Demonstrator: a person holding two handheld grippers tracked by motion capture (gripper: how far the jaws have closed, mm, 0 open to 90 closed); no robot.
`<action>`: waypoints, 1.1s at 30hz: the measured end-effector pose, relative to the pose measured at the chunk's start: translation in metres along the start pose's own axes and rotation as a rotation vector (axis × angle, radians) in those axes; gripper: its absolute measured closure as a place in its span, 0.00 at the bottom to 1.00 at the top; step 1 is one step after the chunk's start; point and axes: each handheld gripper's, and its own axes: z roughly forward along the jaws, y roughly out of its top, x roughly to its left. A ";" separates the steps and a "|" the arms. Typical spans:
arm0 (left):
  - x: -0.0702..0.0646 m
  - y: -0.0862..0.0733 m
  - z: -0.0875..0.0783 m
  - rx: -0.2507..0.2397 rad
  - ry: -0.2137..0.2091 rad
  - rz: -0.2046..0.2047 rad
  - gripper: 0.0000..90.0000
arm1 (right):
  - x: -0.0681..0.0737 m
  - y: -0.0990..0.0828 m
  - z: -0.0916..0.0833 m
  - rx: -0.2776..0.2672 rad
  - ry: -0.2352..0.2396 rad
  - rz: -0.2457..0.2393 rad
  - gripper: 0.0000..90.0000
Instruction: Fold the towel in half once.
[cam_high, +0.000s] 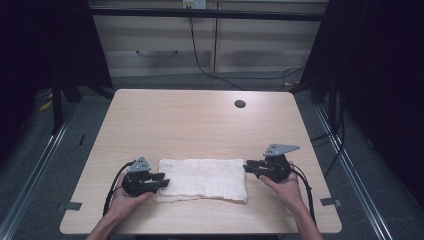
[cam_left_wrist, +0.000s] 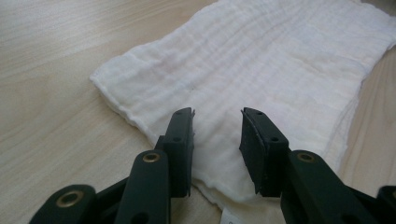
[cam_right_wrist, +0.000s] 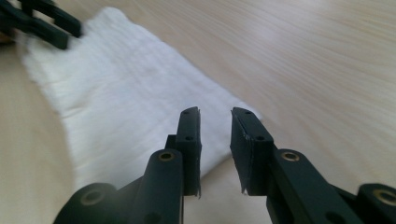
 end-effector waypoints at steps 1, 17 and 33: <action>0.001 0.002 -0.001 0.011 0.001 0.012 0.70 | -0.005 0.002 0.004 0.007 -0.001 0.007 0.81; 0.007 0.005 0.006 -0.002 0.022 0.000 0.70 | -0.026 0.007 0.050 0.060 0.016 0.045 0.67; 0.012 0.003 0.005 -0.017 -0.009 -0.023 0.70 | -0.024 -0.001 0.057 0.085 0.005 0.021 0.80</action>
